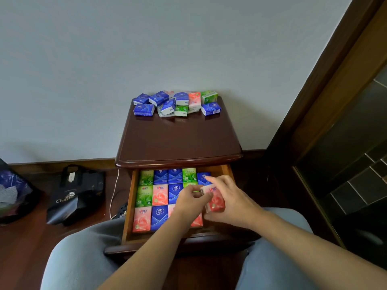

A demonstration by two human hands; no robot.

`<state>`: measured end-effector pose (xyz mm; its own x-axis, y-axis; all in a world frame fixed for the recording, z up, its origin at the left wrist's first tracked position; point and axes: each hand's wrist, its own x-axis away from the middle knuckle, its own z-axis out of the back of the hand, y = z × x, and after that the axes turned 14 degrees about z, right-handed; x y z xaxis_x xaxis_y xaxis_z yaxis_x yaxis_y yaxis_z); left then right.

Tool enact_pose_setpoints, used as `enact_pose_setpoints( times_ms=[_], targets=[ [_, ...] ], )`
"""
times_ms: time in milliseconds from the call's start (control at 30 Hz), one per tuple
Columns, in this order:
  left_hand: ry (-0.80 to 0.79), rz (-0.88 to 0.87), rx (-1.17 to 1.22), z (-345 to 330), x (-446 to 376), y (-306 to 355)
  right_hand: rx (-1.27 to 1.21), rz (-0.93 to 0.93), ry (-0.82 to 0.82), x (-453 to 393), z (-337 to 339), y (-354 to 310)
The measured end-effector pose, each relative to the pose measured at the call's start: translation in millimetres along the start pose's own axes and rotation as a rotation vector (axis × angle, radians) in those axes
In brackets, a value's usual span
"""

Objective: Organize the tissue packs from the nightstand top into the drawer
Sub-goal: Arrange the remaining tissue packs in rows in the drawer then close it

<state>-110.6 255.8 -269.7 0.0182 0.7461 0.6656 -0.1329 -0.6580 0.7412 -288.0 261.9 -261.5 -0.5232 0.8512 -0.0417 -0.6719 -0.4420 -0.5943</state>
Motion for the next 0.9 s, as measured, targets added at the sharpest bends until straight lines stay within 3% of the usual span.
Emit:
enact_pose_setpoints(
  times_ms=[100,200,267,400,467,567,700,900],
  targets=[
    [0.024,-0.039,-0.049,-1,-4,5,0.122,0.058,-0.092,-2,3,9],
    [0.006,-0.059,-0.077,-7,-8,6,0.340,0.059,-0.015,-8,6,19],
    [0.103,-0.123,-0.193,-10,-13,5,0.491,0.008,0.031,-12,7,28],
    [0.263,-0.317,-0.732,-4,-27,-1,0.611,-0.130,0.033,-21,1,44],
    [0.251,-0.361,-1.001,-1,-33,-2,0.664,-0.133,-0.026,-28,-3,48],
    [0.212,-0.386,-1.217,-3,-43,1,0.699,-0.165,-0.079,-40,-8,51],
    [0.182,-0.355,-1.325,-7,-53,4,0.691,-0.210,-0.112,-53,-7,53],
    [0.215,-0.368,-1.275,-10,-60,2,0.675,-0.228,-0.146,-63,-3,53]
  ],
)
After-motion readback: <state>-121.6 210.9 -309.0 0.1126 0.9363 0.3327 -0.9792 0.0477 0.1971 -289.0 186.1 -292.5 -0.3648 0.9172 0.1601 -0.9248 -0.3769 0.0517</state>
